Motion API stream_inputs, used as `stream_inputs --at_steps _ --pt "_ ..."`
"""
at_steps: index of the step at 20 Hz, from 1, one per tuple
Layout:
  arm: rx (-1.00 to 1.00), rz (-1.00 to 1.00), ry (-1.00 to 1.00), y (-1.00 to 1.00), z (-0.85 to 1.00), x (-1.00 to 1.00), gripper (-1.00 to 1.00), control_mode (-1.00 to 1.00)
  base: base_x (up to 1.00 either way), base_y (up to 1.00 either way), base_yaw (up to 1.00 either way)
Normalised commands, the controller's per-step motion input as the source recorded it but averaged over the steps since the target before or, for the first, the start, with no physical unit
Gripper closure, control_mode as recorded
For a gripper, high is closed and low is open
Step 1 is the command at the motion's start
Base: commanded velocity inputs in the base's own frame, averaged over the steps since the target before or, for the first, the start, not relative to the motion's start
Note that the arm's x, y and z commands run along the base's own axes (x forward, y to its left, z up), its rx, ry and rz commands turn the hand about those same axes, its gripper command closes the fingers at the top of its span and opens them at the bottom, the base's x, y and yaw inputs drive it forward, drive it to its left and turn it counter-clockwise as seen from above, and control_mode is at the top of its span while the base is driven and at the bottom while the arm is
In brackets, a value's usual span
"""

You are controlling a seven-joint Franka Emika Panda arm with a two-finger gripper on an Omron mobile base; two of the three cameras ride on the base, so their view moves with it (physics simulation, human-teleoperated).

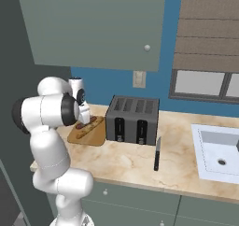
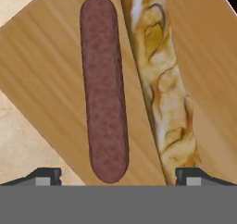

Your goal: Retrieve the sausage and cheese from the fridge and place them on the cutting board on the counter.

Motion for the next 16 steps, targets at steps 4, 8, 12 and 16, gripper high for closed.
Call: stream_inputs --at_steps 4,8,12,16 --pt "0.00 0.11 0.00 -0.23 0.06 -0.49 -1.00 -1.00 0.00 0.00 0.00" --pt "0.00 0.11 0.00 -0.32 0.08 -0.53 -1.00 -1.00 0.00 0.00 0.00" --pt "0.00 0.08 0.00 -0.34 0.11 -0.52 -1.00 -1.00 0.00 0.00 0.00" --pt "0.00 0.10 0.00 -0.35 0.14 -0.57 -1.00 -1.00 0.00 0.00 0.00"
